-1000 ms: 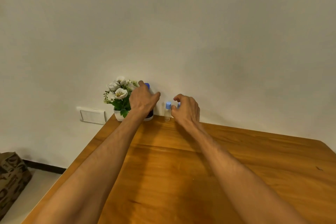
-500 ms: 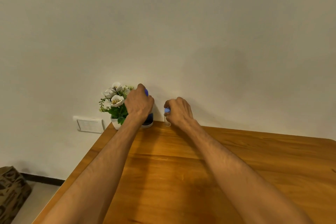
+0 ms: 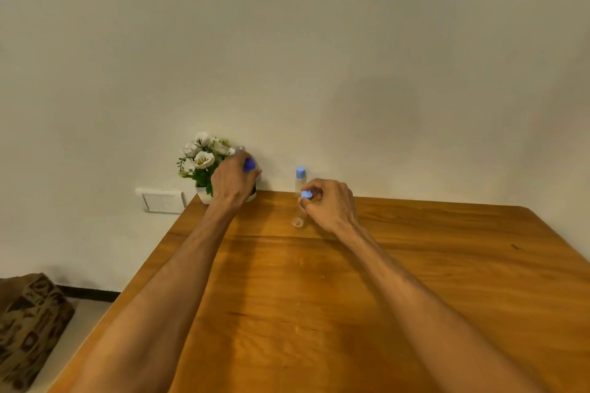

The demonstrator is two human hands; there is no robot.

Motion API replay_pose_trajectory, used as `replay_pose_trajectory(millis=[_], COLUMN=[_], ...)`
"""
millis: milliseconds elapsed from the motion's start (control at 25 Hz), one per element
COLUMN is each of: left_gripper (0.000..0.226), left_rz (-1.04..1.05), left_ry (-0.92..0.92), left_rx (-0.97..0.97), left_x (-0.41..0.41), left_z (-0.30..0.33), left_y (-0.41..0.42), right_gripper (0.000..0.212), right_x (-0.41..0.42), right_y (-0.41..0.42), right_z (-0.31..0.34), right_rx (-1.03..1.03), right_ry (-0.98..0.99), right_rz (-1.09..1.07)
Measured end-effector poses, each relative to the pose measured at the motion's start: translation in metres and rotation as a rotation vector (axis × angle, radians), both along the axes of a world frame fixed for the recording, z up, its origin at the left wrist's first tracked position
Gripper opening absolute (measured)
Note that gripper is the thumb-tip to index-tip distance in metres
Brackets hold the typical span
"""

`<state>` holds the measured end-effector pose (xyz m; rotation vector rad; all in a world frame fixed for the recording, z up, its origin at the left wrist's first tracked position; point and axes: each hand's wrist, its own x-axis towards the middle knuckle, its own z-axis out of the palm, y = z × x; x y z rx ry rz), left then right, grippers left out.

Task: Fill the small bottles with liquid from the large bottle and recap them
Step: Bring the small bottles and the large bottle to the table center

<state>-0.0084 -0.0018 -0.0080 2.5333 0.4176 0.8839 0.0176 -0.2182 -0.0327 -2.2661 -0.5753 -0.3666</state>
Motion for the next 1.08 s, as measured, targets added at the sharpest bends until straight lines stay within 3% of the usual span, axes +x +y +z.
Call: replay_pose_trajectory(millis=[240,480,760,1080], left_gripper=[0.035,0.037,0.026,0.029], left_rz=[0.049,0.052,0.119,0.106], left_ry=[-0.110,0.008,-0.110,-0.027], left_rx=[0.017,0.058,-0.098,-0.015], left_x=[0.021,0.058,0.068,0.072], left_z=[0.005,0.015,0.003,0.015], left_y=[0.019,0.030,0.036,0.025], right_gripper=[0.023,0.025,0.027,0.029], right_x=[0.004,0.027,0.042,0.038], right_y=[0.005,0.034,0.046,0.045], right_z=[0.003,0.004,-0.001,0.001], right_rx=[-0.001,-0.045,-0.051,-0.020], right_ry=[-0.016,-0.029,-0.039,-0.054], right_rz=[-0.015,0.007,0.010,0.027])
